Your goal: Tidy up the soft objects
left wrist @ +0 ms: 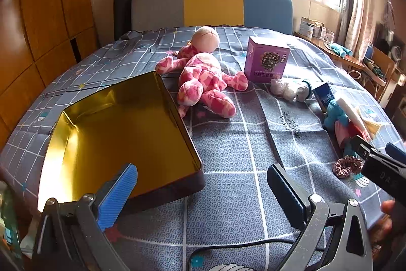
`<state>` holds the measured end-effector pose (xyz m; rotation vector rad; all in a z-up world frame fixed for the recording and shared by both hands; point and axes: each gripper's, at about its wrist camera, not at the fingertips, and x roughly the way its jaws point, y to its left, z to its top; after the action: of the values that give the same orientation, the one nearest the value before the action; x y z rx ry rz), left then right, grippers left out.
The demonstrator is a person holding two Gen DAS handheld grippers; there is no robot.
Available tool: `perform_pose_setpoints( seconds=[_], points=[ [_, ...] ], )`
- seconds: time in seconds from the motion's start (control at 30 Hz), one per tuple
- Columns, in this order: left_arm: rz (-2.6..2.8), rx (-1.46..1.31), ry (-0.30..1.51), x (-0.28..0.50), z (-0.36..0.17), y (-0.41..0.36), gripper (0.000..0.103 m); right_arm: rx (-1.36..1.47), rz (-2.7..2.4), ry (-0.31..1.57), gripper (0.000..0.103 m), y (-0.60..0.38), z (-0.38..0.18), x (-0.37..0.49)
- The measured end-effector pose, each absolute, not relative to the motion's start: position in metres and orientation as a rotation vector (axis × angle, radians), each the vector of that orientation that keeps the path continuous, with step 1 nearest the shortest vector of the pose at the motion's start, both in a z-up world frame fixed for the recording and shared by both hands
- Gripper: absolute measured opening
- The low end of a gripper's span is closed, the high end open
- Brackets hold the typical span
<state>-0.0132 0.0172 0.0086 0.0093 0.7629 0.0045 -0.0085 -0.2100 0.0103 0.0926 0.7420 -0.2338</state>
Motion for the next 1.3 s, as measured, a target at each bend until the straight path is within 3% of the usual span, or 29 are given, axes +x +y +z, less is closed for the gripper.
perform_pose_setpoints(
  seconds=[1.3],
  points=[
    [-0.040, 0.036, 0.772, -0.014, 0.010, 0.001, 0.103, 0.131, -0.247, 0.741, 0.103, -0.226, 0.012, -0.008]
  ],
)
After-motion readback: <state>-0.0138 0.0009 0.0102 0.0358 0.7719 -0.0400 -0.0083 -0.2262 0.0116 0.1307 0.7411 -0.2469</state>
